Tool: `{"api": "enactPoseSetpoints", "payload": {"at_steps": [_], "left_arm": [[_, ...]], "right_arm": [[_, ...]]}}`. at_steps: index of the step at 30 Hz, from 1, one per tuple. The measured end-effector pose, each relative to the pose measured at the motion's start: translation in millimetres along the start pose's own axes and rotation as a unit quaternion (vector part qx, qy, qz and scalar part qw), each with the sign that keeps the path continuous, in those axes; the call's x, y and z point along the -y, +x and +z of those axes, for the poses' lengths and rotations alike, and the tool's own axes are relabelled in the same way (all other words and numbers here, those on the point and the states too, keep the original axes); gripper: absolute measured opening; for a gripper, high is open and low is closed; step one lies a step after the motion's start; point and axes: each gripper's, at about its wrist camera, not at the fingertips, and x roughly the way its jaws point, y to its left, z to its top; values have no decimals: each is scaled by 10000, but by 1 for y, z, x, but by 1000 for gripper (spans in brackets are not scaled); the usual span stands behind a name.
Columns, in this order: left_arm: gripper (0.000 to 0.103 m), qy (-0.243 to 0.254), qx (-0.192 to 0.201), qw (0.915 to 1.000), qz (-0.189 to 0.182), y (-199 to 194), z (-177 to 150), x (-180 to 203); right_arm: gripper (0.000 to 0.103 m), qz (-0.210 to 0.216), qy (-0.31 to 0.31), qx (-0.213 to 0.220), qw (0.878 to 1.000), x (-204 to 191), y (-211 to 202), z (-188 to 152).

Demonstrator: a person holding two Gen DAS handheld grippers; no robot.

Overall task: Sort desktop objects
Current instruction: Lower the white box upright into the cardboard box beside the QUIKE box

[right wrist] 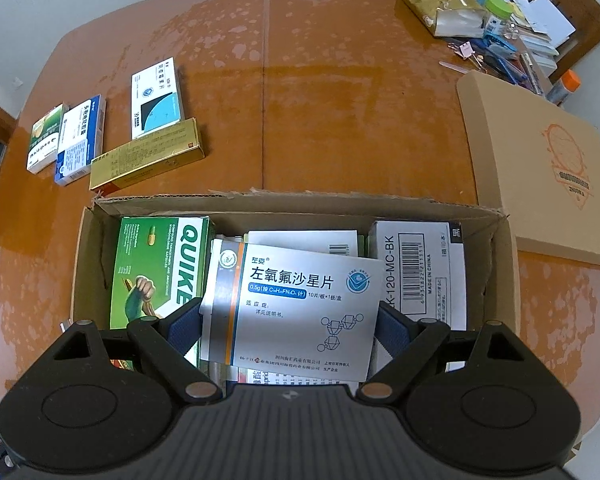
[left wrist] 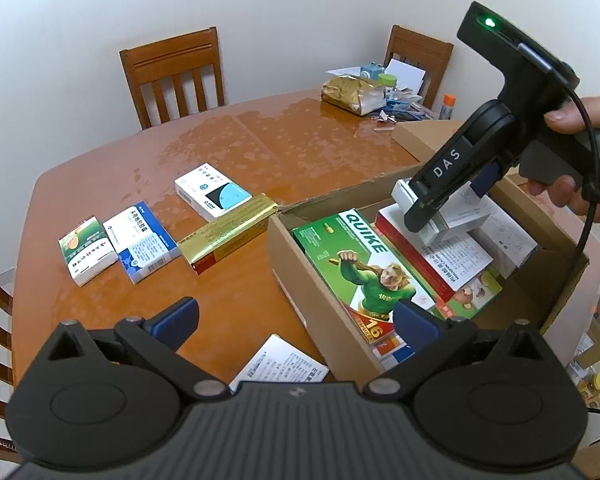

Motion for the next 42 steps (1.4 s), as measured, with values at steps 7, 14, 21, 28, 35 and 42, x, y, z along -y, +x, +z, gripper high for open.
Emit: {"api": "enactPoseSetpoints", "payload": {"at_steps": [7, 14, 21, 28, 35, 42], "left_arm": [[103, -10, -11, 10000, 11, 0, 0, 1], [103, -52, -27, 10000, 19, 2, 0, -1], [103, -42, -50, 10000, 40, 2, 0, -1], [103, -87, -47, 9999, 83, 1, -1, -2], [103, -112, -32, 9999, 73, 0, -2, -2], [103, -127, -41, 9999, 74, 0, -2, -3]], "right_arm": [[91, 6, -54, -45, 10000, 1, 4, 3], [91, -12, -107, -92, 9999, -1, 9, 4], [91, -12, -128, -124, 9998, -1, 12, 7], [91, -28, -95, -149, 9998, 1, 15, 11], [92, 97, -165, -322, 9993, 3, 21, 20], [92, 71, -482, -610, 9969, -3, 34, 29]]}}
